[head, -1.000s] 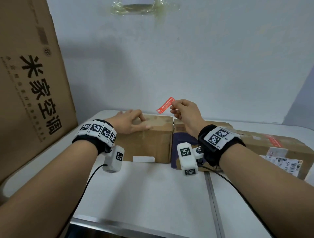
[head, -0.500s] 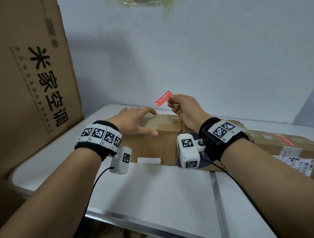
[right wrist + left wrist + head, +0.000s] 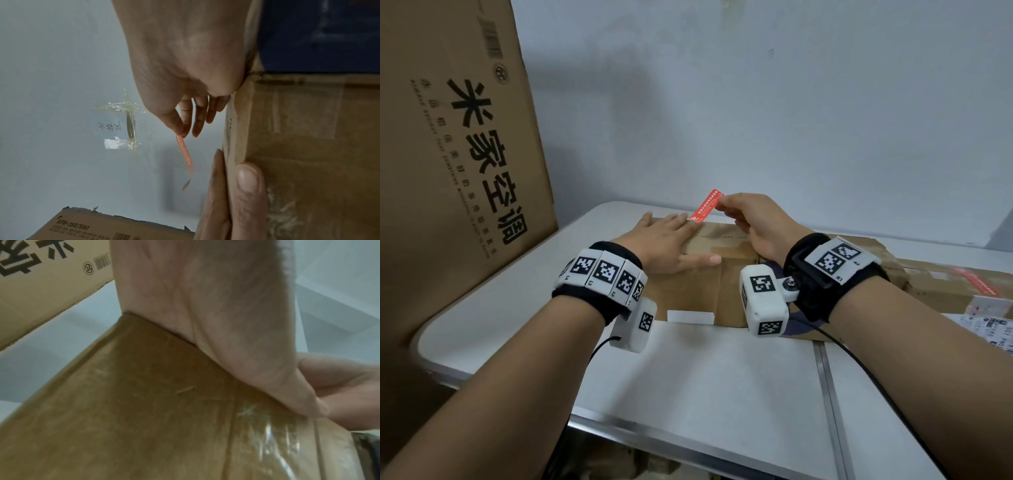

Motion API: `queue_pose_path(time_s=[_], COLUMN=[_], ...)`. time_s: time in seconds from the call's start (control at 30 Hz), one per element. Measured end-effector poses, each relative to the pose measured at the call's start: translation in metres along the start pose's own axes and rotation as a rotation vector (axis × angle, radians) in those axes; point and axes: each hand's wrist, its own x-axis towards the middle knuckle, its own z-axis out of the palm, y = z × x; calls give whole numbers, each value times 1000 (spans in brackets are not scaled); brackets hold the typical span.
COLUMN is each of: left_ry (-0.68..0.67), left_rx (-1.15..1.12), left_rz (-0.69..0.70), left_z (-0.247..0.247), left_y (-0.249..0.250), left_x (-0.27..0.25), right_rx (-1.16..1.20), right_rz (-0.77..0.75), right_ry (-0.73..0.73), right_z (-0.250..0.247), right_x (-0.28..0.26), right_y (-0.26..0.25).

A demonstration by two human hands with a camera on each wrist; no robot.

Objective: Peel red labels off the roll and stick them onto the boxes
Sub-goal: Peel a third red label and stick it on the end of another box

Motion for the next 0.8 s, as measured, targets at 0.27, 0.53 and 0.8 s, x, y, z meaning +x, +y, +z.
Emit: queue_pose_path(time_s=[0.27,0.53,0.8], left_ry=[19,72,69], left_rx=[2,-37,-103], left_rz=[-38,-25,-20], left_z=[-2,1,3], left_y=[4,3,-1], left_x=[-2,-2,1], right_rx=[108,75,97], right_rz=[151,202,314], right_ry=[-140,-266,-284], right_z=[-9,-2,-2], right_x=[0,1,0], right_y=[-19,-21,-19])
